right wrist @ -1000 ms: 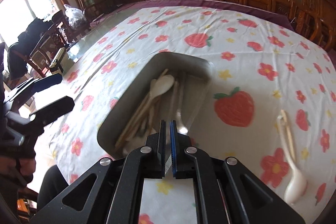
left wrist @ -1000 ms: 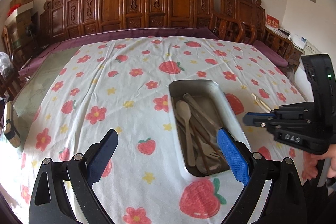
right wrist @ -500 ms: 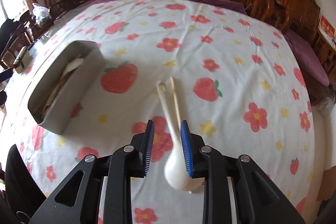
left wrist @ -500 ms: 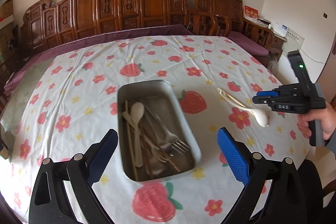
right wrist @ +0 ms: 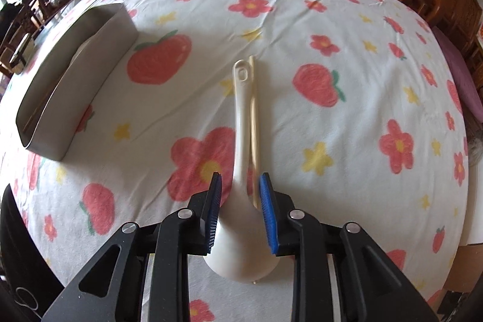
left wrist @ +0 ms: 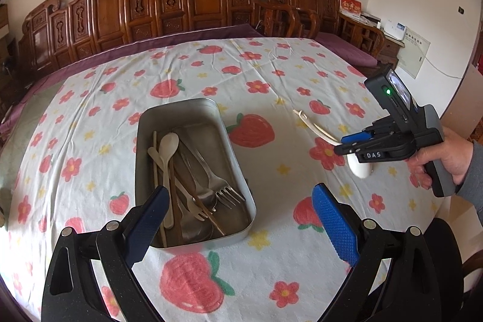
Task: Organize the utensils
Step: 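Close the right tool on the white plastic ladle's handle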
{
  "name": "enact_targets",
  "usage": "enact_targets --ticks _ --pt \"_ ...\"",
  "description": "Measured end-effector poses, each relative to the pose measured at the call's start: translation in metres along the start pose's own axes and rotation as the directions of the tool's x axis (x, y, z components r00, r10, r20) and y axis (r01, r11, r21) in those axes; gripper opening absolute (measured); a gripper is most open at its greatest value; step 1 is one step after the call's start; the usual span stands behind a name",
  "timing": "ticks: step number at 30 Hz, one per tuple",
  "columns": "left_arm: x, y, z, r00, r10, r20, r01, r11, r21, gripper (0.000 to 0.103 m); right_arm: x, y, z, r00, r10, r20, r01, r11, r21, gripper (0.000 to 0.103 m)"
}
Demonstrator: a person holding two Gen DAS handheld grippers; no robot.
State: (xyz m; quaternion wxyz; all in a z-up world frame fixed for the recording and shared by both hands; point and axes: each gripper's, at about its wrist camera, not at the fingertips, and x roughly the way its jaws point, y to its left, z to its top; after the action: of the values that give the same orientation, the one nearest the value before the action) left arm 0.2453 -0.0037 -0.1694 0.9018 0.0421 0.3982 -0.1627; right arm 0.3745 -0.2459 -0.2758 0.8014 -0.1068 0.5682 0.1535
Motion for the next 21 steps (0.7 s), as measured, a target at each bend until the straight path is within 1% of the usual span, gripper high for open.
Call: enact_targets --ticks 5,9,14,18,21 --pt "0.001 -0.002 0.001 1.000 -0.003 -0.001 0.003 1.000 -0.002 0.092 -0.002 0.004 0.002 1.000 -0.013 0.008 0.013 1.000 0.012 0.031" --pt "0.000 -0.006 0.000 1.000 -0.006 -0.001 0.006 1.000 0.003 0.092 -0.009 0.005 0.002 1.000 0.009 0.017 -0.009 1.000 0.012 0.028" --pt "0.004 -0.008 -0.002 1.000 -0.008 -0.007 0.008 1.000 0.004 0.092 -0.009 0.010 -0.001 1.000 0.011 -0.002 -0.011 1.000 -0.008 0.028" --pt "0.005 -0.010 -0.002 1.000 -0.010 -0.006 0.010 1.000 0.005 0.092 0.000 0.013 -0.003 0.999 0.002 -0.037 -0.002 1.000 -0.015 0.028" --pt "0.006 -0.012 -0.003 1.000 -0.014 -0.007 0.014 1.000 0.005 0.092 0.003 0.014 0.001 1.000 -0.002 -0.028 0.002 1.000 -0.001 0.028"
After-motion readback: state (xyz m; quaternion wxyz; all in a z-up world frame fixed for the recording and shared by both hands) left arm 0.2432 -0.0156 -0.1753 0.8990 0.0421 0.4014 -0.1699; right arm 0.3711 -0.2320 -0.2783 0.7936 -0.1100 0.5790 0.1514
